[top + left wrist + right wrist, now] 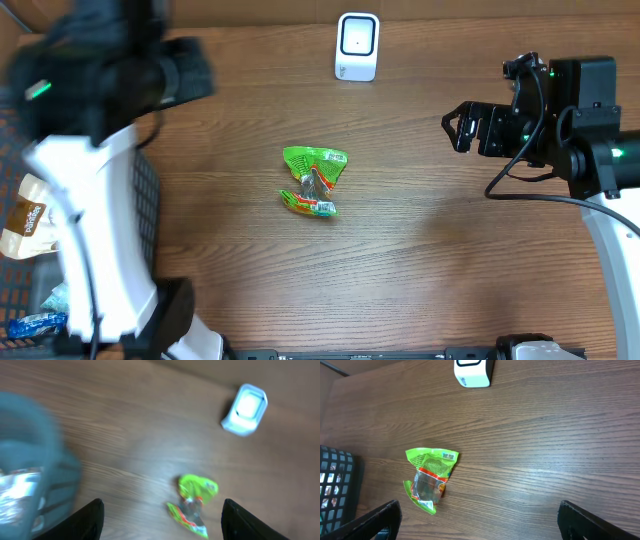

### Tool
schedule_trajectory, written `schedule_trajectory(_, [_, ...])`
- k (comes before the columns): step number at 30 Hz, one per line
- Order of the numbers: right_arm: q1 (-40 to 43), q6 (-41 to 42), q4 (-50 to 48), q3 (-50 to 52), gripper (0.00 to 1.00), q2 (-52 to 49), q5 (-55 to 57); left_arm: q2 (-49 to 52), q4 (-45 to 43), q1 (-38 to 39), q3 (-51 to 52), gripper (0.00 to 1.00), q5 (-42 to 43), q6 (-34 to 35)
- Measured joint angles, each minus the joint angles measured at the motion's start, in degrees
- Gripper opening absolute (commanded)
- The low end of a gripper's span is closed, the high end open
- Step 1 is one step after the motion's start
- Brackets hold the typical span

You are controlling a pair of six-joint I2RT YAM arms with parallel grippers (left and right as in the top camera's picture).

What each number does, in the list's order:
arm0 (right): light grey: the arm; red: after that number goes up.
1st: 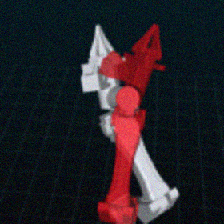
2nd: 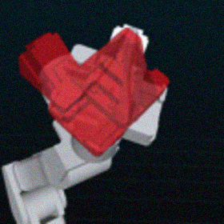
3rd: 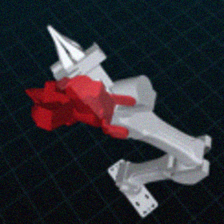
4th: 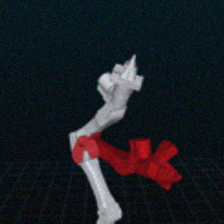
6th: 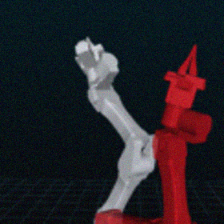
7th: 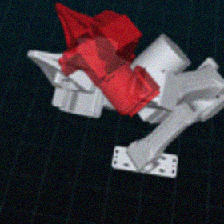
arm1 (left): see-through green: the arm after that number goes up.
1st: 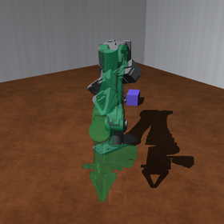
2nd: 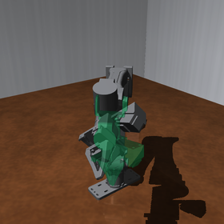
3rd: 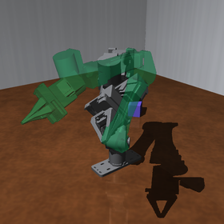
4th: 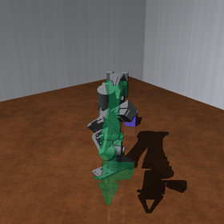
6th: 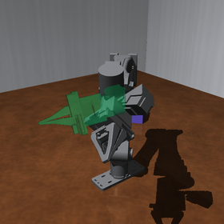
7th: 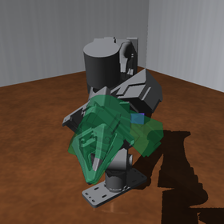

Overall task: Scan the item barcode
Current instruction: 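Return the left gripper into the basket and grasp the clear nut bag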

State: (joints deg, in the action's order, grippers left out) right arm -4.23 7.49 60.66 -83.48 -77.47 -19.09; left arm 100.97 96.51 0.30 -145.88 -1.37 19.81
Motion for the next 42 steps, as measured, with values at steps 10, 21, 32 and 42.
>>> schedule_trajectory(10, [0.00,0.00,0.00,0.00,1.00,0.00,0.00,-9.07,0.13,-23.45,15.32,0.66,-0.28,-0.09])
schedule_trajectory(21, [0.00,-0.02,-0.04,0.00,1.00,0.00,0.02,-8.17,-11.78,-40.61,38.49,0.74,-0.48,3.69])
schedule_trajectory(32, [0.00,-0.02,0.22,0.00,1.00,-0.02,0.02,-8.17,-34.18,-41.05,64.50,0.86,-1.20,9.03])
schedule_trajectory(42, [0.02,-0.02,0.24,0.00,1.00,-0.02,0.02,-8.17,-49.44,-41.05,78.47,0.99,-5.88,10.19])
